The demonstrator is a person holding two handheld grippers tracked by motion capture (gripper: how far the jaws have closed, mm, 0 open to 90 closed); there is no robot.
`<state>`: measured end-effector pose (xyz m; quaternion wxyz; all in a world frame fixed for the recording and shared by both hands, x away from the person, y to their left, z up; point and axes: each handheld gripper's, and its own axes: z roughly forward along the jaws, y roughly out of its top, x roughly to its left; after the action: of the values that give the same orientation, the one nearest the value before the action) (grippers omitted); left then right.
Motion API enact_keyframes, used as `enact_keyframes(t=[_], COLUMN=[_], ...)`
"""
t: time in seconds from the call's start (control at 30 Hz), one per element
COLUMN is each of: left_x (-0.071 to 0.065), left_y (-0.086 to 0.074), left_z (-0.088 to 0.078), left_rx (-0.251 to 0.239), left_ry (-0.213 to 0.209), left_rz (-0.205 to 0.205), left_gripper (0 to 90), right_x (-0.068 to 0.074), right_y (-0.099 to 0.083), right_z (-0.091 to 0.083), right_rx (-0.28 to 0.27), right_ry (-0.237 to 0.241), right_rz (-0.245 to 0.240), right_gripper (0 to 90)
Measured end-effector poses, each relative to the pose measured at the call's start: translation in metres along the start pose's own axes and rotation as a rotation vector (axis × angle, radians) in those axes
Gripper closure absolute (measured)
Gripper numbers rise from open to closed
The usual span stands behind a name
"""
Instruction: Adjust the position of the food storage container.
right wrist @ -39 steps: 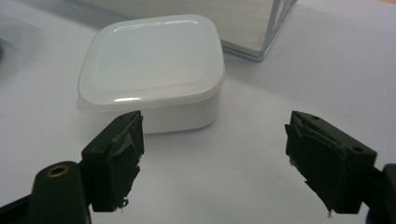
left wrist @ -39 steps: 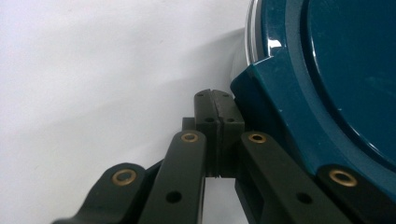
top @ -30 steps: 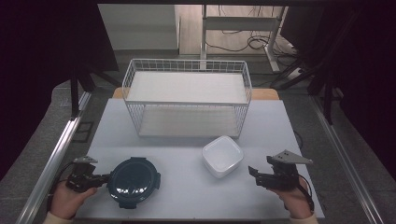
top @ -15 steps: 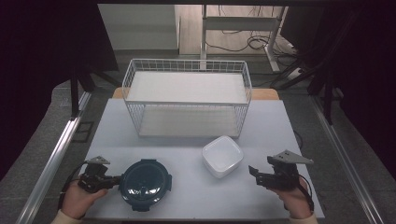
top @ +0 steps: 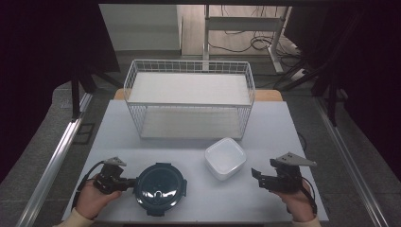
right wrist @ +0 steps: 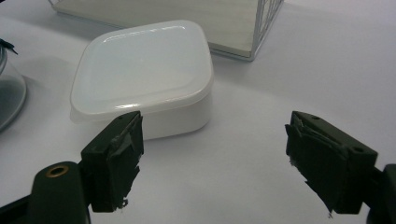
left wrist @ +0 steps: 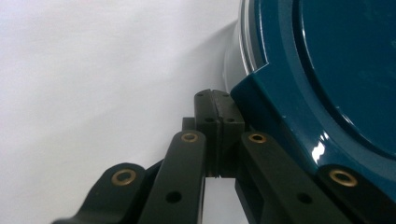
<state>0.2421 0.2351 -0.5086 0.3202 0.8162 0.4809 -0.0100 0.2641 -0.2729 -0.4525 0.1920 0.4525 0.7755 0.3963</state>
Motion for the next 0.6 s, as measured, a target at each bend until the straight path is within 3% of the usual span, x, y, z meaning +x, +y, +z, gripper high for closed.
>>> enact_keyframes(t=[0.6], left_x=[-0.023], left_y=[0.003], left_z=[0.01], left_rx=[-0.003], left_ry=[-0.033], left_rz=[0.015], left_gripper=[90.0], right_x=[0.001], right_y=[-0.001], right_z=[-0.001], right_rx=[-0.005], right_ry=[0.005], right_rz=[0.005], right_gripper=[18.8])
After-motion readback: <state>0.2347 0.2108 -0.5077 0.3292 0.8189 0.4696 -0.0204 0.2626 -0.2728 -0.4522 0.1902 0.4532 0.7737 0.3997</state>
